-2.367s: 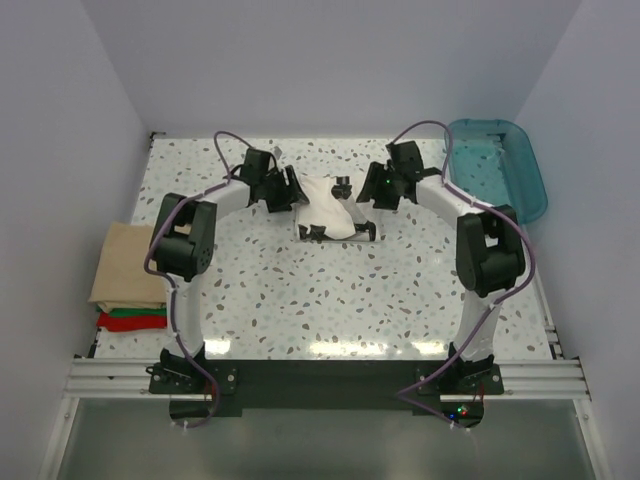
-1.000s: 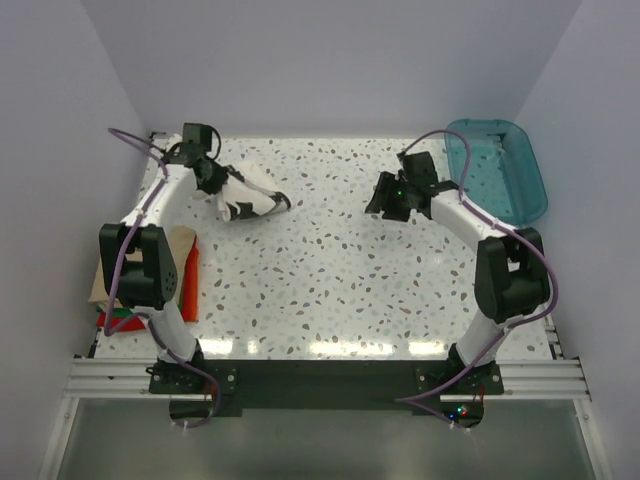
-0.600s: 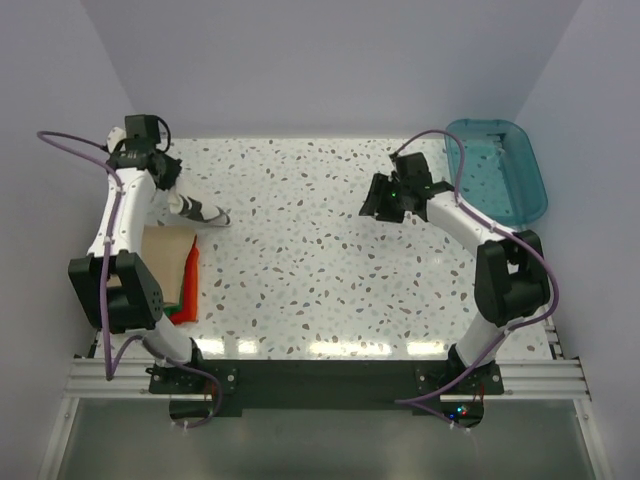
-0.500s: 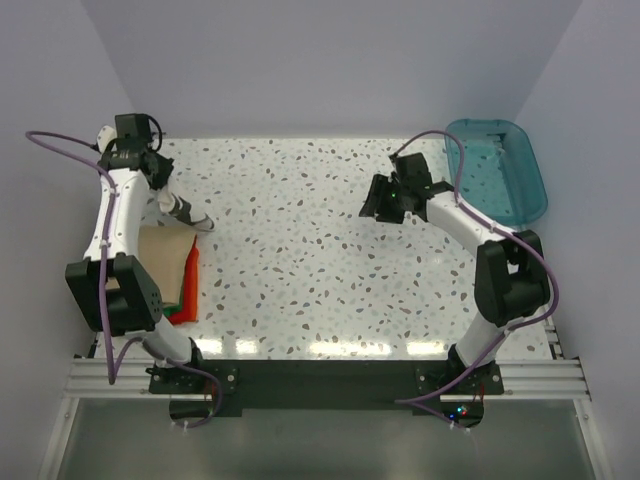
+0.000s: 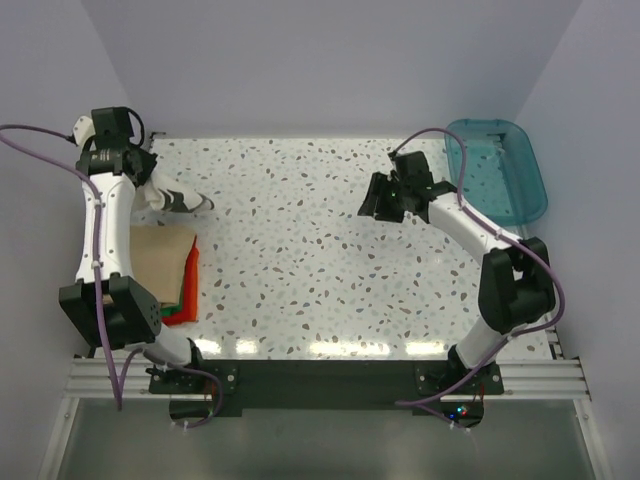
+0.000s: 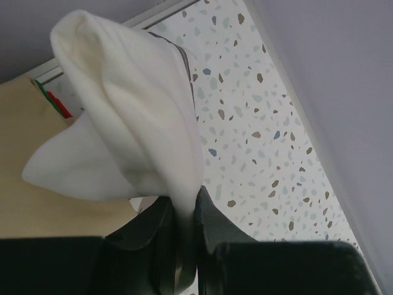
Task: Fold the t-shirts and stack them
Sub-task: Neatly place the folded tshirt to the corner
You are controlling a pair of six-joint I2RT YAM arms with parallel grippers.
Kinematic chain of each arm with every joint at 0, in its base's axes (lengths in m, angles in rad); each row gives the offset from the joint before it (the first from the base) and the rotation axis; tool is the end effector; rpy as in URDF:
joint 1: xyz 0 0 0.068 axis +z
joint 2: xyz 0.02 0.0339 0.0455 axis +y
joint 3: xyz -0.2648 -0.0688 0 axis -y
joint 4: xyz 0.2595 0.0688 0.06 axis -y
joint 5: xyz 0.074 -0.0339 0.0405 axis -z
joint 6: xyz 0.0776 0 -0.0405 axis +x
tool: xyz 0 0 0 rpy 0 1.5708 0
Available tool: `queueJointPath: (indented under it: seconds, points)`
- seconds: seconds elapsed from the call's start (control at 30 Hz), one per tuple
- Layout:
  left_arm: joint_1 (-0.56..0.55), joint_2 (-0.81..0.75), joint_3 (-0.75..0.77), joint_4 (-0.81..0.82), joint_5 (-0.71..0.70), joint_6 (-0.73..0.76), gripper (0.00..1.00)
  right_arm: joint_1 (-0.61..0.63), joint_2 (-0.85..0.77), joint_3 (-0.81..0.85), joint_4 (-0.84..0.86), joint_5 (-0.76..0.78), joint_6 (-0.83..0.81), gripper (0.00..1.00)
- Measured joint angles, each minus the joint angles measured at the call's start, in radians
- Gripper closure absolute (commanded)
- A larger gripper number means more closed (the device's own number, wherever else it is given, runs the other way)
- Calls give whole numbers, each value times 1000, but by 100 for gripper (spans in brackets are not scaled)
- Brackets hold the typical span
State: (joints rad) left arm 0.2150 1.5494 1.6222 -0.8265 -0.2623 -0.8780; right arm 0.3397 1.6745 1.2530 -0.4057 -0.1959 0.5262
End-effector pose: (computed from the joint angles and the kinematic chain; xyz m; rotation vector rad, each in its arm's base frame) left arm 0.3644 0.1002 0.3550 -1.3015 1.8880 -0.0370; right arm 0.3819 0.1510 0.2150 0.1360 2.4717 0.6253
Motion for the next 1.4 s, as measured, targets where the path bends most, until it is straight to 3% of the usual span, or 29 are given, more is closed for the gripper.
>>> queueJointPath:
  seconds: [0.53,0.83,0.87,0.93,0.97,1.1,1.27,1.4]
  points:
    - [55,-122,44,-76,-61,77,100,37,-75,6,-51,21,-15,44]
    - [91,-325,-160,-74,-120,116,98,102,-153,-13,-76,47,-29,44]
    - [93,-348,-192,-77,-124,117,95,112,-166,-21,-81,50,-30,44]
    - [98,-396,-264,-65,-126,119,72,134,-191,-41,-89,62,-32,44]
    - [98,-426,-310,-65,-127,120,67,147,-203,-53,-90,72,-32,44]
    - [99,-573,-502,-60,-129,114,22,198,-245,-108,-104,93,-33,42]
    - [99,-721,-607,-57,-129,103,18,250,-284,-174,-104,112,-30,40]
    - [99,-753,-622,-53,-106,102,16,266,-303,-199,-106,127,-29,40]
